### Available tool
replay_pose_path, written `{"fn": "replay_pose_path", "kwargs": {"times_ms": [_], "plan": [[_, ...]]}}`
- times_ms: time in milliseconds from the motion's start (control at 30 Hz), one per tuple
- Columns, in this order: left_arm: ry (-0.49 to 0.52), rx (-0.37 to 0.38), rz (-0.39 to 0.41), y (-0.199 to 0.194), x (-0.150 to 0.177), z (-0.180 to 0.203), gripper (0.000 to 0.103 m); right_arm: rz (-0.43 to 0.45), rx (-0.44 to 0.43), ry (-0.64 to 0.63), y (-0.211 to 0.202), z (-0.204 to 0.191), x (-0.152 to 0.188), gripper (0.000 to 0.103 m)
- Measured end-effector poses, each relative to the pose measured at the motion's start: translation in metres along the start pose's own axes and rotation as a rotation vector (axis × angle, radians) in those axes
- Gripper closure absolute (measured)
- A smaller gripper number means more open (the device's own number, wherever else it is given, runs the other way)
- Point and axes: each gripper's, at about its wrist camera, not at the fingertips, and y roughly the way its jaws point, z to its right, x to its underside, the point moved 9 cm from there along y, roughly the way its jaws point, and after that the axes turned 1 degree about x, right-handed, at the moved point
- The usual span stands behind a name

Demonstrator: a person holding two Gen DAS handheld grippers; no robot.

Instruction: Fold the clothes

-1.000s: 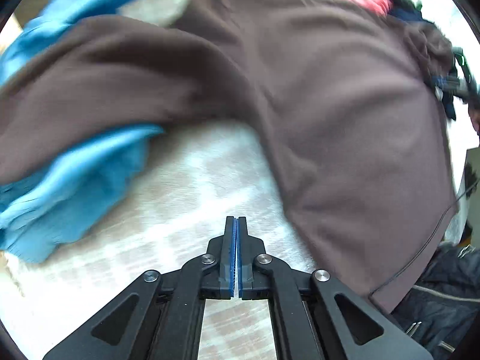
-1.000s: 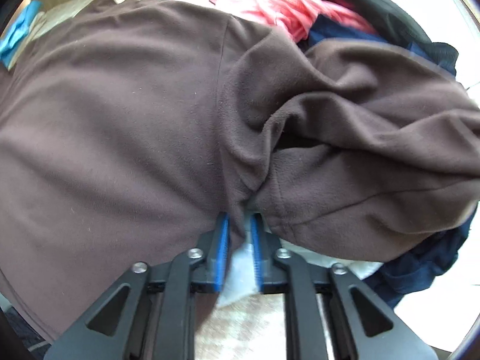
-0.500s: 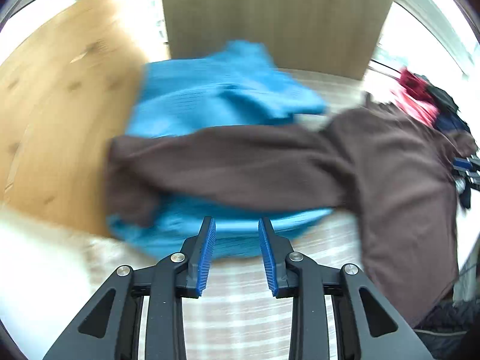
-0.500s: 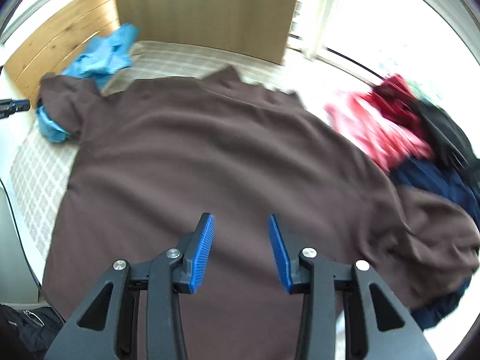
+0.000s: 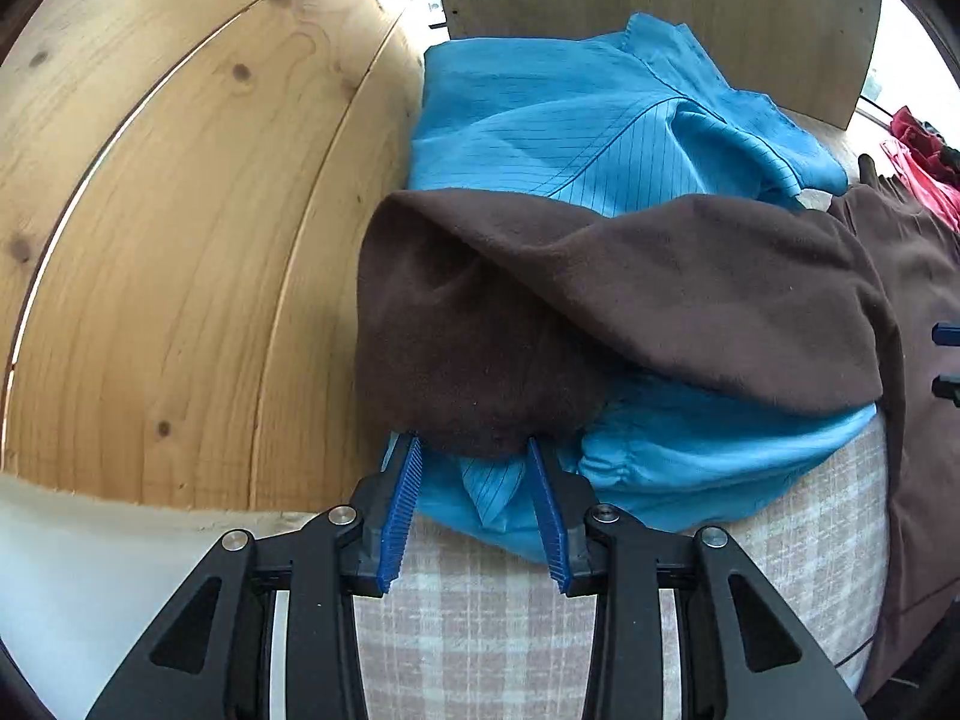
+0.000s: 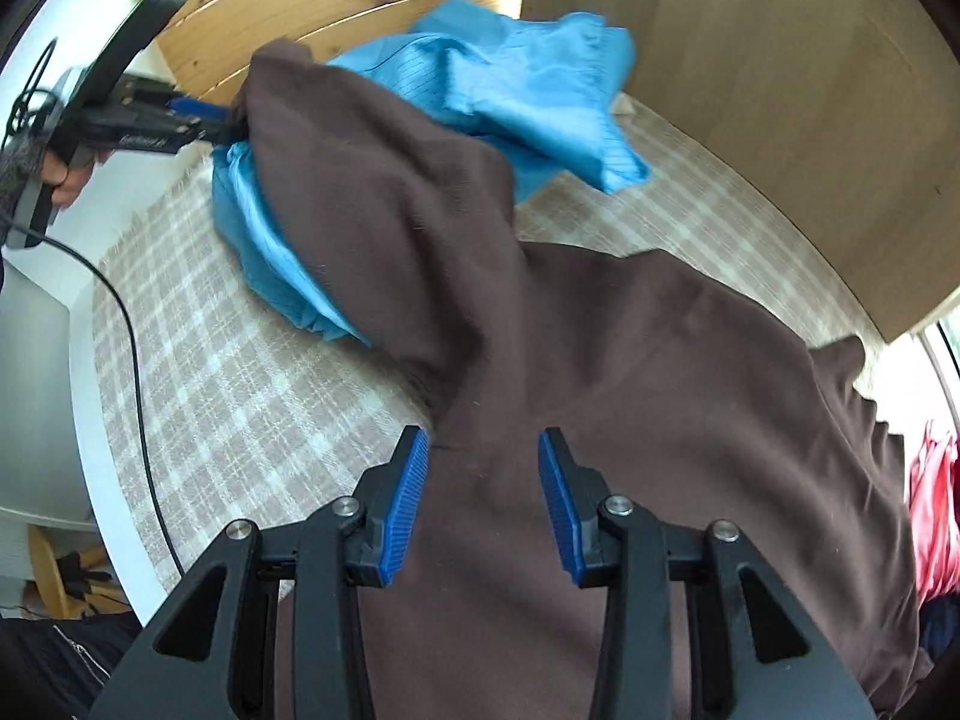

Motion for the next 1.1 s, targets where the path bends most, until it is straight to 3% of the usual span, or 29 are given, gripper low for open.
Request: {"fn": "replay_pose_path", "kwargs": {"times_ms": [100,167,233,500,567,667,800,867,1000,1100], "plan": [[0.034,-0.035,0.001,0.007,-0.005,0.002,0.070,-0.016,-0.020,-0.004,0.008,-0.011,-0.003,0.065],[0.048,-0.003,0.017,0.003,-0.006,0.003,0.087,-0.026,-0.029,-0.003,0.012,-0.017,-0.005,0.065],[0.068,0.005,0.029,-0.006,-0.004,0.002,0.092,-0.035,-0.033,0.003,0.018,-0.018,-0.008,0.065],[0.125,-0.068,0.082,-0.060,0.005,-0.010,0.095,-0.093,0.000,0.006,0.048,-0.014,-0.009,0.065],[0.136,-0.126,0.098,-0.081,0.012,-0.018,0.095,-0.111,0.007,0.016,0.055,-0.009,-0.006,0.065],[0.153,-0.229,0.121,-0.114,0.026,-0.034,0.095,-0.116,-0.009,0.044,0.058,-0.005,-0.004,0.067],[0.106,-0.259,0.069,-0.110,0.079,-0.045,0.097,-0.137,-0.001,0.043,0.057,-0.007,-0.003,0.067],[0.087,-0.278,-0.024,-0.090,0.117,-0.053,0.095,-0.143,0.018,0.015,0.057,-0.011,-0.002,0.067],[-0.006,-0.182,-0.091,-0.061,0.163,-0.048,0.093,-0.155,0.049,-0.028,0.054,-0.018,0.003,0.065],[0.012,-0.129,-0.087,-0.044,0.166,-0.031,0.092,-0.166,0.053,-0.037,0.052,-0.021,0.007,0.065]]}}
